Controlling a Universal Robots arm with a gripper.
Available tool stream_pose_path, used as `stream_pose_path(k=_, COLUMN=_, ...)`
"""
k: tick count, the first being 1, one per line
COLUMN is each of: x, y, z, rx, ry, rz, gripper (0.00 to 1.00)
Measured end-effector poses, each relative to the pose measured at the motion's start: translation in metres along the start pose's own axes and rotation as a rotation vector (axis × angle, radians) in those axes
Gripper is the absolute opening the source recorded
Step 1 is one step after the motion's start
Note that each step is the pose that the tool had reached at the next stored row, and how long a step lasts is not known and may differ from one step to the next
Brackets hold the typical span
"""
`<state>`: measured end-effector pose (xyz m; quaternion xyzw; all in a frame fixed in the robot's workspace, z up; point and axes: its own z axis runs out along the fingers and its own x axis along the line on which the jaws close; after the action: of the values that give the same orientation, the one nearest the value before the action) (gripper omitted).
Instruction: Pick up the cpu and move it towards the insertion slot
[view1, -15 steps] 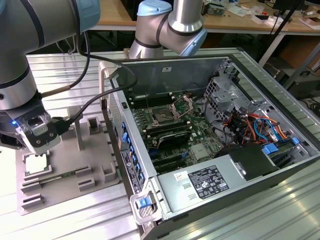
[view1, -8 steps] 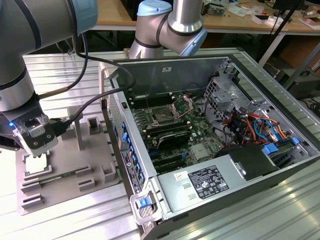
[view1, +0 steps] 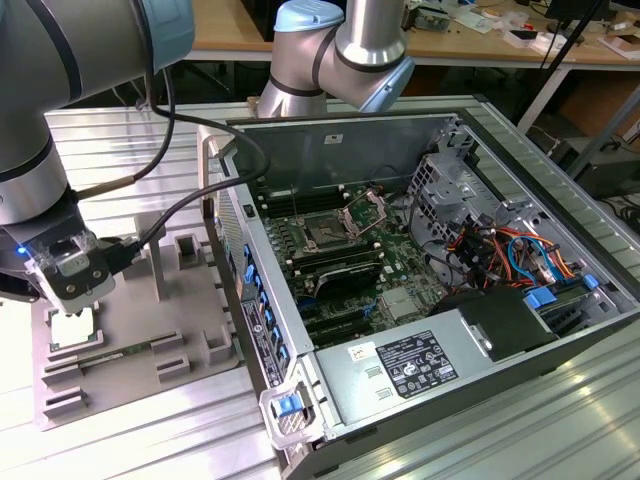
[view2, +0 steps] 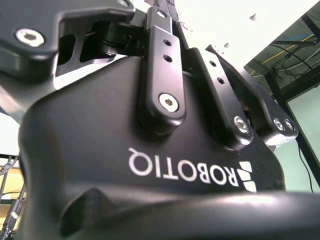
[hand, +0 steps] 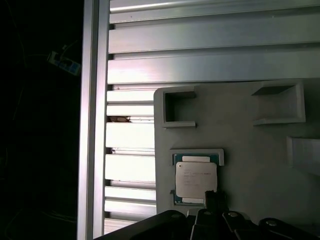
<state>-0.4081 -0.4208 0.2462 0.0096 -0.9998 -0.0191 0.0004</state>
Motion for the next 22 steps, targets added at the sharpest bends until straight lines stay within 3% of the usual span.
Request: stream_pose_path(k=22, x=0.0018, y=-0.0005, z=0.0038, rx=0.0, ry=0.0, rz=0.0, gripper=0.11)
